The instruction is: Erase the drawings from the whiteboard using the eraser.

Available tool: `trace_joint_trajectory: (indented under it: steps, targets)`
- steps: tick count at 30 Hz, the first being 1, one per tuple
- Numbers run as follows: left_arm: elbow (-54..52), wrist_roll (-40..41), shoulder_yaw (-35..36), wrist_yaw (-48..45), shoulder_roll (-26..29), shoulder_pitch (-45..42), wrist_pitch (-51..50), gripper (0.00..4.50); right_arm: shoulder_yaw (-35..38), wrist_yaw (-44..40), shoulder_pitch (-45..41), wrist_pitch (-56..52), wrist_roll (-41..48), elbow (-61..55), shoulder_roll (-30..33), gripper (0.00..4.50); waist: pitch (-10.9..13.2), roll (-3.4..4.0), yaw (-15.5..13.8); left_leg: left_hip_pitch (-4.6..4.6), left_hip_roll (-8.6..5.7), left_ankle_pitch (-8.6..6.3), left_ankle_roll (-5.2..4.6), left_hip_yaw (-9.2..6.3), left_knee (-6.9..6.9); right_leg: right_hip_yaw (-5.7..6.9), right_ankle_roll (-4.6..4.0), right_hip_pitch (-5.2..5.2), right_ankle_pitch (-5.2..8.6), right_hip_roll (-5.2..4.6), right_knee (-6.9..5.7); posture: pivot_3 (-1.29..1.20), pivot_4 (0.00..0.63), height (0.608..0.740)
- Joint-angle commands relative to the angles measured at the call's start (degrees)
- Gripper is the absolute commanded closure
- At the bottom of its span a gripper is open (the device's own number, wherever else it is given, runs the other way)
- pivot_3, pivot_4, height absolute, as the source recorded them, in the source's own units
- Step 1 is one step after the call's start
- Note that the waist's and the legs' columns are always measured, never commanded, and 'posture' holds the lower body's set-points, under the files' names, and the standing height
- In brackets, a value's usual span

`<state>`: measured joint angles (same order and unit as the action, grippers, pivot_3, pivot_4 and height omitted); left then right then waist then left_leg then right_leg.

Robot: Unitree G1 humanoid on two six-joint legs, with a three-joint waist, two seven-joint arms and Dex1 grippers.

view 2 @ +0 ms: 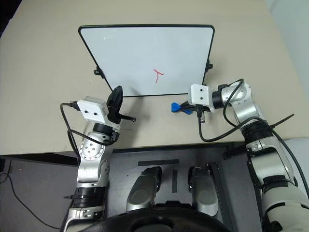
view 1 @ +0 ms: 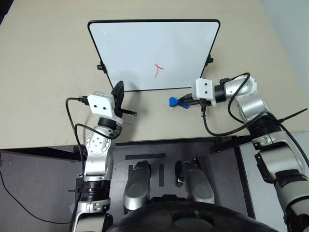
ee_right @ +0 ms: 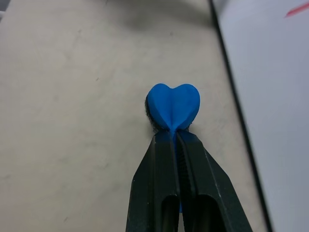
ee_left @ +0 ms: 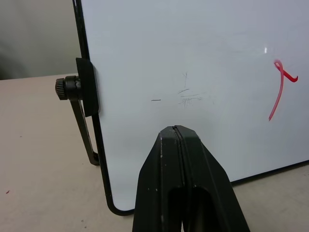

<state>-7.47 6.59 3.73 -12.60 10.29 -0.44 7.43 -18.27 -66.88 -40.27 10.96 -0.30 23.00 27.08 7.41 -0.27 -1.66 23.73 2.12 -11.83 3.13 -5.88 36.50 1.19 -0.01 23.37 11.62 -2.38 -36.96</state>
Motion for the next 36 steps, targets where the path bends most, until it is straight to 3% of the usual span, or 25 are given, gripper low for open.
trace_joint_trajectory:
  steps: [1, 9, 17, 28, 36]
  targets:
    - [-1.40, -0.06, 0.33, -0.45, 0.47, -0.08, 1.18, 4.50, 2.57, 7.60, -0.33, 1.79, -1.03, -11.43, -2.21, 4.48, 0.01, 0.01, 0.25, -0.01, 0.02, -0.01, 0.02, 0.02, -0.01, 0.00, -0.04, 0.03, -0.02, 0.00, 0.00, 0.00, 0.150, 0.740]
    - [-0.80, -0.04, 0.41, -1.17, 1.08, -0.93, 0.95, 4.50, -1.17, 27.96, -0.60, 14.39, -19.37, -11.64, -4.83, 4.48, 0.00, 0.01, 0.00, 0.02, 0.06, -0.03, -0.04, -0.03, 0.03, 0.06, -0.12, 0.06, -0.09, -0.08, 0.00, 0.00, 0.150, 0.740]
    - [-0.33, -0.02, 0.01, -1.40, 0.97, -1.83, 0.95, 4.50, -4.65, 48.35, -7.54, 20.00, -36.41, 1.65, -4.98, 4.48, 0.01, 0.02, 0.09, 0.14, 0.07, -0.17, 0.19, -0.03, 0.03, 0.05, -0.13, 0.29, -0.34, -0.08, -0.04, 0.00, 0.150, 0.740]
    - [-0.88, 0.04, 0.45, -1.01, 0.93, -1.20, 1.29, 4.50, -9.26, 50.00, -7.38, 23.13, -37.34, 11.72, -6.36, 4.48, 0.06, 0.09, 0.28, 0.12, 0.11, -0.19, 0.46, -0.02, -0.01, 0.03, -0.51, 0.30, -0.97, -0.08, -0.01, 0.00, 0.150, 0.740]
    - [-0.91, 0.17, 0.57, -1.15, 1.17, -1.38, 1.17, 4.50, -8.05, 58.10, -10.18, 22.64, -39.73, 13.94, -6.28, 4.48, 0.08, 0.12, 0.40, 0.15, 0.17, 0.11, 0.58, 0.01, -0.10, 0.03, -0.44, 0.32, -0.95, -0.08, 0.05, 0.00, 0.150, 0.740]
